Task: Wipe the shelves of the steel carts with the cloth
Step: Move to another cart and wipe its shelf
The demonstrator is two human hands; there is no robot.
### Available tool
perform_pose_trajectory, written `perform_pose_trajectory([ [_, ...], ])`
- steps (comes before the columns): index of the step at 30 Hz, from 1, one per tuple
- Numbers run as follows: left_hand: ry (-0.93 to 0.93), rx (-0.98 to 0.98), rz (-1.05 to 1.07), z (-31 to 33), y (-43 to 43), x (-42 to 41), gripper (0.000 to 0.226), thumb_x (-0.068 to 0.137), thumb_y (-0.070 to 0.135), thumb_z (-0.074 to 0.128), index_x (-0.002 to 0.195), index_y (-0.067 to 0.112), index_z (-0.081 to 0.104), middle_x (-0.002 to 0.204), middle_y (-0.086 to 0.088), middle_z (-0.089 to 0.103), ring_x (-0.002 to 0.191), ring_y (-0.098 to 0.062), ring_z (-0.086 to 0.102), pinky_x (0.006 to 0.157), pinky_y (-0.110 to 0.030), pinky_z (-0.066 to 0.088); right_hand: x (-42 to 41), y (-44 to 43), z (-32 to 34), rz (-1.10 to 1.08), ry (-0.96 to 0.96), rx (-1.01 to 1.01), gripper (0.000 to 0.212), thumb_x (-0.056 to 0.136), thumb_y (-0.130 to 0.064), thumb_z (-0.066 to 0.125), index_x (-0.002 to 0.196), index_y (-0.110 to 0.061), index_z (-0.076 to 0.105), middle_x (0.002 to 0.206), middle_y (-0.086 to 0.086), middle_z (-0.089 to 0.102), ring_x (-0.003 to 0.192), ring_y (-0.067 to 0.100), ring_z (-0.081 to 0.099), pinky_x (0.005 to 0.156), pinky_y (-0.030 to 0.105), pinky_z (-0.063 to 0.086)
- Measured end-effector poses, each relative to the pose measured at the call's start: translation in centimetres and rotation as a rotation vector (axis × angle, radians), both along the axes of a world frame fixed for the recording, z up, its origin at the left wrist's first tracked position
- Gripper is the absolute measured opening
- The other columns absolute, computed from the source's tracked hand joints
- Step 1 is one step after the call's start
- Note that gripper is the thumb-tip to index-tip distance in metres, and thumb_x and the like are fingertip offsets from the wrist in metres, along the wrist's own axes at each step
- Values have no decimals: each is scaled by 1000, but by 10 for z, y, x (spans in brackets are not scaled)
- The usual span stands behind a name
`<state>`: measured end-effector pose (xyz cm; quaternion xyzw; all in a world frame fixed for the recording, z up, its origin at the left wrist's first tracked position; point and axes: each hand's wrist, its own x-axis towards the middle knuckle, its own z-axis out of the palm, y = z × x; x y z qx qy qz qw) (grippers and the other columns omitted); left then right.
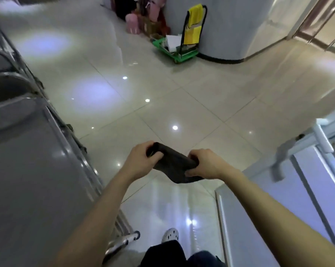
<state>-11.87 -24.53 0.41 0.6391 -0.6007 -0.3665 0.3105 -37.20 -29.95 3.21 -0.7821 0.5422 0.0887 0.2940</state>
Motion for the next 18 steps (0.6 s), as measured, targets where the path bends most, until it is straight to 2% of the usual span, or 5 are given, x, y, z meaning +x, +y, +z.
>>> perform_pose_trajectory([
  [3,81,27,152,-4,-33,21,11,107,33,61,98,38,60,96,16,70,88,4,65,70,-17,43,9,-73,0,-110,-224,57,39,73,-51,91,102,-37,68,92,-11,76,86,11,72,66,24,51],
  [6,226,56,414,-11,-60,53,6,112,39,54,113,36,60,111,13,69,99,7,65,85,-22,51,40,-135,-18,-285,-408,177,46,78,-62,88,103,-27,74,89,-6,81,86,11,77,83,36,60],
  [11,168,172,669,-34,-90,102,27,114,40,51,131,20,55,123,-1,68,116,-23,66,102,-47,55,134,-230,-67,-243,-592,378,32,100,-42,75,112,-13,70,101,2,80,102,17,78,108,51,57],
  [15,58,189,852,-40,-100,124,28,113,40,52,141,36,48,123,5,66,105,-12,64,92,-37,51,223,-278,-93,79,-428,548,67,87,-44,89,140,-21,55,130,3,66,117,22,68,107,47,55],
  [18,49,154,1037,-32,-91,136,18,112,38,55,123,52,50,109,18,65,100,-9,65,87,-32,47,285,-285,-109,271,-359,652,69,86,-40,90,144,-23,55,131,3,67,115,23,69,106,48,57],
])
